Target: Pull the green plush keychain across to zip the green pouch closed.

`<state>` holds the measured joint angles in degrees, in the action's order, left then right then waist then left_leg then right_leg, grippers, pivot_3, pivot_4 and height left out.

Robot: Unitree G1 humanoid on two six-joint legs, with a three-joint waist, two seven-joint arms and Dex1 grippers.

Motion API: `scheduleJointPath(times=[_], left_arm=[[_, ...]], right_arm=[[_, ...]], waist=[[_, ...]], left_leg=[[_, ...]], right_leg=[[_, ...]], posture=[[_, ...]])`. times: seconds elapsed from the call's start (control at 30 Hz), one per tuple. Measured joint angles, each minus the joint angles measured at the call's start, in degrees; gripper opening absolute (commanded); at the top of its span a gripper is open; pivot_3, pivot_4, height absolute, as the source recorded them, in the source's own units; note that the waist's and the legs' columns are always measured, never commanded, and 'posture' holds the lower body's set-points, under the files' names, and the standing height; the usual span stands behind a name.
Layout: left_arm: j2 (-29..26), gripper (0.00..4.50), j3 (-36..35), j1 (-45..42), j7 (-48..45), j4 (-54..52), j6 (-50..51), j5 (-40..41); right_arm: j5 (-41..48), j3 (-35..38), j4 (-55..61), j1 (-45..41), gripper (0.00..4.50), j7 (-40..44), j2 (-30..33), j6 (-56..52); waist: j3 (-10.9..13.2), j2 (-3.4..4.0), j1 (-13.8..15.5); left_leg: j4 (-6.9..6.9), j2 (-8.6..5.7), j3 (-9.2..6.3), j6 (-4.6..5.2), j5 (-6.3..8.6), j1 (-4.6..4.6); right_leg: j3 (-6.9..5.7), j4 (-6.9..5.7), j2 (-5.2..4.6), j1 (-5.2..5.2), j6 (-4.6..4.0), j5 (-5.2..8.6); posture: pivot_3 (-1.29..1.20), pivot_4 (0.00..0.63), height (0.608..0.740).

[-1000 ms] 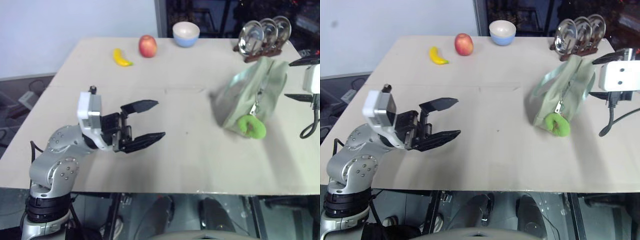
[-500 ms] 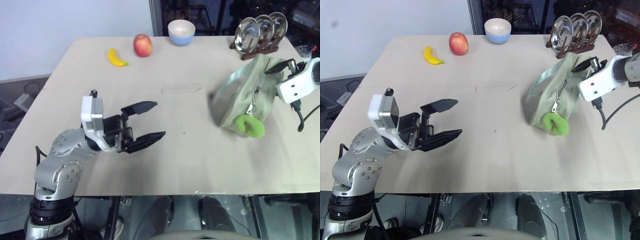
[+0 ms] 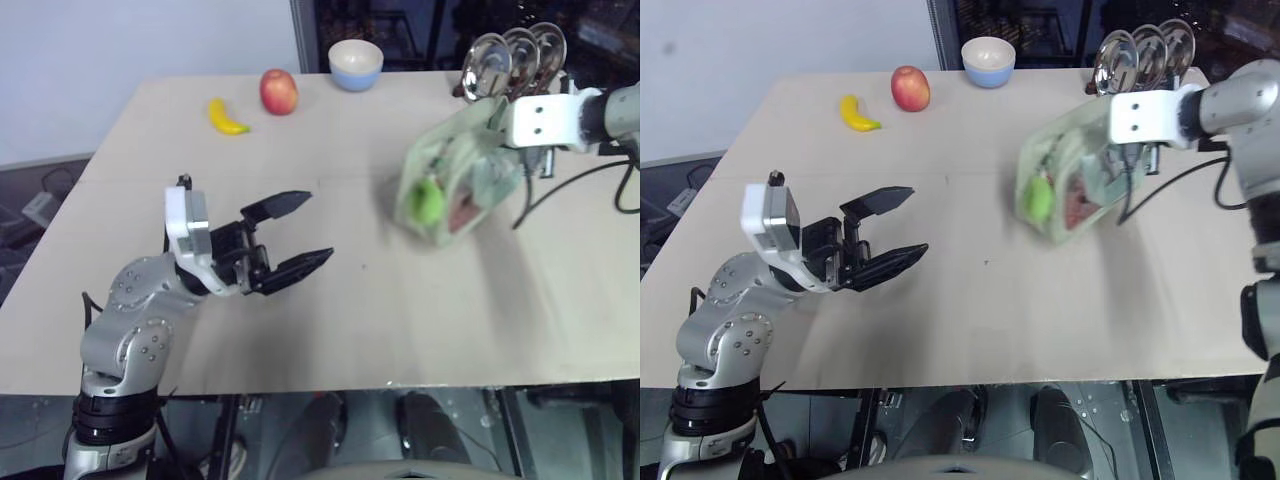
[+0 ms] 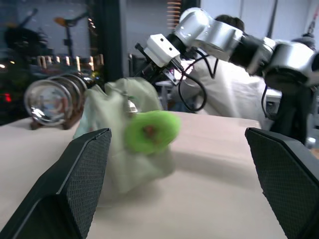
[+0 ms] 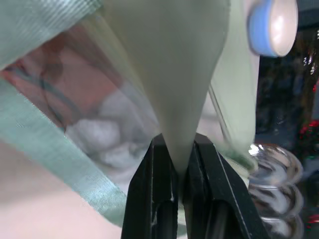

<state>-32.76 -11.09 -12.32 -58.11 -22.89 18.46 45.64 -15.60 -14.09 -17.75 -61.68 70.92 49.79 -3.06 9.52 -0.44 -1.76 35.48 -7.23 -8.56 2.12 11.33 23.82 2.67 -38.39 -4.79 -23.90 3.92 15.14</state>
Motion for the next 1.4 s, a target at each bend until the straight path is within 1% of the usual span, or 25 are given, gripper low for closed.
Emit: scheduleJointPath(times=[0.03,0.1,0.17,0.23,0.3,0.33,0.4,0.43,0.47,0.57,0.7,0.8,0.83,0.87,0.9,0.97,1.0,1.03,1.13,1.17,1.23,1.27,1.33,1.37,1.4], left_arm=[[0.37,4.5,0.0,-0.22,0.46,0.73,-0.27,-0.63],[0.83,4.5,0.0,-0.51,0.99,1.21,-0.42,-1.19],[1.22,4.5,0.0,-0.65,1.38,1.23,-0.89,-1.65],[1.71,4.5,-0.07,-0.58,2.07,1.23,-1.49,-1.78],[1.86,4.5,-0.06,-0.25,2.65,1.17,-1.48,-1.78],[1.84,4.5,-0.05,0.22,2.9,1.07,-1.44,-1.77],[1.74,4.5,-0.03,1.0,3.05,0.95,-1.4,-1.74],[1.68,4.5,-0.04,1.37,3.16,0.9,-1.37,-1.68],[1.46,4.5,-0.19,2.0,3.25,0.89,-1.32,-1.61],[0.56,4.5,-1.3,3.1,3.25,0.88,-1.32,-1.41],[0.3,4.5,-2.53,4.25,3.33,0.8,-1.35,-1.01],[0.31,4.5,-2.52,4.71,3.38,0.54,-1.35,-0.95],[0.31,4.5,-2.54,4.95,3.46,-0.31,-1.36,-0.86],[0.31,4.5,-2.55,5.12,3.47,-0.54,-1.38,-0.85],[0.31,4.5,-2.71,6.31,3.56,-1.29,-1.43,-0.84],[0.31,4.5,-3.95,7.92,4.13,-1.55,-1.51,-0.84],[0.31,4.5,-4.15,8.15,4.23,-1.59,-1.51,-0.84],[0.31,4.5,-4.68,8.85,4.59,-1.78,-1.64,-0.85],[0.54,4.5,-5.73,10.79,5.63,-2.48,-2.18,-0.9],[0.6,4.5,-5.99,10.99,5.88,-2.49,-2.32,-0.91],[0.95,4.5,-7.03,12.01,7.15,-2.49,-2.68,-0.97],[1.0,4.5,-7.1,12.14,7.25,-2.48,-2.69,-0.98],[1.32,4.5,-8.44,13.46,8.38,-2.13,-2.7,-1.03],[1.37,4.5,-8.7,13.53,8.49,-2.0,-2.7,-1.03],[1.5,4.5,-9.32,13.82,9.25,-1.61,-2.77,-1.17]], right_arm=[[-0.39,0.19,6.68,1.79,0.06,-0.34,-2.16,-7.9],[-1.6,-0.76,13.6,2.86,0.06,-1.08,-4.8,-15.98],[-3.11,-1.22,18.76,2.82,0.06,-2.97,-8.43,-24.26],[-4.48,-1.91,22.42,2.78,0.06,-5.99,-13.66,-31.62],[-5.68,-4.17,24.51,2.92,0.8,-9.6,-18.39,-35.46],[-6.11,-4.76,24.84,3.27,1.02,-12.2,-21.1,-36.28],[-6.57,-5.67,25.33,4.42,2.0,-15.53,-23.31,-36.67],[-6.65,-5.96,25.43,4.95,2.22,-16.45,-23.51,-36.42],[-6.67,-6.1,25.7,6.21,2.82,-17.67,-23.13,-34.7],[-5.49,-6.09,26.12,7.97,2.82,-17.56,-19.71,-28.76],[-2.55,-5.18,25.86,8.59,2.82,-15.96,-13.41,-16.01],[-1.57,-5.07,24.99,8.6,2.82,-15.6,-12.3,-12.15],[-0.95,-5.1,23.31,8.62,2.82,-15.42,-12.27,-8.54],[-0.93,-5.12,22.86,8.61,2.82,-15.46,-12.28,-7.51],[-0.75,-5.33,20.17,8.56,2.82,-15.72,-12.31,-2.42],[0.3,-5.62,18.07,8.55,2.29,-15.07,-13.29,-0.44],[0.46,-5.66,17.89,8.56,2.1,-14.97,-13.46,-0.42],[1.26,-5.59,17.35,8.57,1.6,-14.77,-14.42,-1.04],[2.41,-4.9,16.69,8.59,0.29,-15.77,-17.2,-6.62],[2.5,-4.67,16.68,8.59,0.06,-16.11,-17.56,-7.96],[2.58,-3.32,17.19,8.59,0.06,-17.55,-18.39,-14.67],[2.57,-3.13,17.28,8.59,0.06,-17.68,-18.4,-15.45],[1.56,-2.7,20.3,8.3,0.06,-18.9,-18.48,-22.58],[1.39,-2.7,20.8,8.23,0.06,-19.04,-18.49,-23.43],[0.82,-2.71,22.75,8.08,0.06,-19.6,-18.86,-26.81]], waist=[[0.0,0.0,0.03],[0.0,0.0,0.03],[0.0,-0.01,0.0],[-0.02,-0.03,-0.11],[-0.02,-0.03,-0.26],[-0.02,-0.03,-0.26],[-0.02,-0.04,-0.08],[-0.02,-0.04,0.1],[-0.02,-0.04,0.51],[-0.02,-0.04,1.04],[-0.02,-0.04,0.95],[-0.02,-0.05,0.62],[-0.02,-0.05,0.47],[-0.02,-0.05,0.45],[-0.02,-0.05,0.42],[-0.02,-0.06,0.41],[-0.02,-0.06,0.37],[-0.02,-0.06,0.36],[-0.02,-0.06,0.57],[-0.02,-0.06,0.64],[-0.02,-0.06,0.9],[-0.02,-0.06,0.94],[-0.02,-0.06,1.1],[-0.02,-0.06,1.1],[-0.02,-0.06,1.1]], left_leg=[[0.0,-0.01,0.03,0.0,0.0,0.01],[0.05,-0.03,0.06,0.0,0.0,0.02],[0.12,-0.05,0.07,0.0,0.0,0.02],[0.17,-0.05,0.07,0.0,0.0,0.01],[0.27,-0.05,0.08,-0.01,0.0,0.01],[0.33,-0.05,0.08,-0.01,0.0,0.01],[0.46,-0.06,0.06,-0.01,0.01,0.01],[0.49,-0.08,0.04,-0.01,0.01,0.01],[0.56,-0.11,0.03,0.0,0.01,0.01],[0.62,-0.14,0.04,0.0,0.02,0.0],[0.63,-0.13,0.03,0.0,0.01,-0.03],[0.63,-0.09,0.06,0.0,0.01,-0.05],[0.63,-0.07,0.06,0.0,0.01,-0.06],[0.63,-0.06,0.06,0.0,0.01,-0.05],[0.63,-0.07,0.07,0.0,0.01,-0.05],[0.63,-0.07,0.07,0.0,0.01,-0.05],[0.63,-0.06,0.08,0.0,0.02,-0.05],[0.62,-0.06,0.07,0.0,0.01,-0.05],[0.62,-0.05,0.05,-0.01,0.02,-0.05],[0.62,-0.05,0.05,-0.01,0.02,-0.05],[0.62,-0.05,0.05,-0.01,0.02,-0.05],[0.62,-0.05,0.05,-0.01,0.02,-0.04],[0.62,-0.05,0.03,-0.01,0.02,-0.01],[0.62,-0.05,0.03,-0.01,0.02,-0.01],[0.62,-0.05,0.04,-0.01,0.02,-0.01]], right_leg=[[0.03,0.0,-0.01,-0.02,0.0,0.0],[0.05,-0.02,-0.04,-0.03,0.0,0.0],[0.05,-0.1,-0.06,-0.03,0.01,0.0],[0.06,-0.21,-0.04,-0.04,0.0,0.0],[0.07,-0.37,-0.04,-0.07,0.0,0.0],[0.07,-0.42,-0.04,-0.07,0.0,0.0],[0.03,-0.47,-0.03,-0.03,0.0,0.0],[0.01,-0.47,-0.05,-0.02,0.0,-0.01],[-0.01,-0.47,-0.06,-0.01,0.01,-0.01],[-0.01,-0.46,-0.08,0.03,0.09,-0.06],[-0.02,-0.48,-0.07,0.11,0.11,-0.07],[0.01,-0.5,-0.03,0.1,0.11,-0.07],[0.01,-0.51,0.0,0.11,0.1,-0.08],[0.02,-0.5,0.0,0.1,0.1,-0.08],[0.03,-0.49,0.0,0.1,0.1,-0.08],[0.03,-0.48,0.0,0.1,0.09,-0.08],[0.05,-0.49,0.0,0.1,0.09,-0.08],[0.04,-0.48,0.0,0.1,0.09,-0.08],[0.02,-0.49,0.02,0.1,0.07,-0.09],[0.02,-0.48,0.02,0.1,0.06,-0.1],[0.03,-0.48,0.01,0.1,0.05,-0.1],[0.03,-0.48,0.01,0.1,0.05,-0.1],[0.01,-0.47,0.01,0.08,0.05,-0.11],[0.0,-0.47,0.01,0.08,0.05,-0.1],[0.0,-0.47,0.01,0.08,0.05,-0.1]], posture=[[0.0,0.15,0.74],[0.0,0.15,0.74],[0.0,0.15,0.74],[0.0,0.15,0.74],[0.0,0.15,0.74],[0.0,0.15,0.74],[0.0,0.15,0.74],[0.0,0.15,0.74],[0.0,0.15,0.74],[0.0,0.15,0.74],[0.0,0.15,0.74],[0.0,0.15,0.74],[0.0,0.15,0.74],[0.0,0.15,0.74],[0.0,0.15,0.74],[0.0,0.15,0.74],[0.0,0.15,0.74],[0.0,0.15,0.74],[0.0,0.15,0.74],[0.0,0.15,0.74],[0.0,0.15,0.74],[0.0,0.15,0.74],[0.0,0.15,0.74],[0.0,0.15,0.74],[0.0,0.15,0.74]])
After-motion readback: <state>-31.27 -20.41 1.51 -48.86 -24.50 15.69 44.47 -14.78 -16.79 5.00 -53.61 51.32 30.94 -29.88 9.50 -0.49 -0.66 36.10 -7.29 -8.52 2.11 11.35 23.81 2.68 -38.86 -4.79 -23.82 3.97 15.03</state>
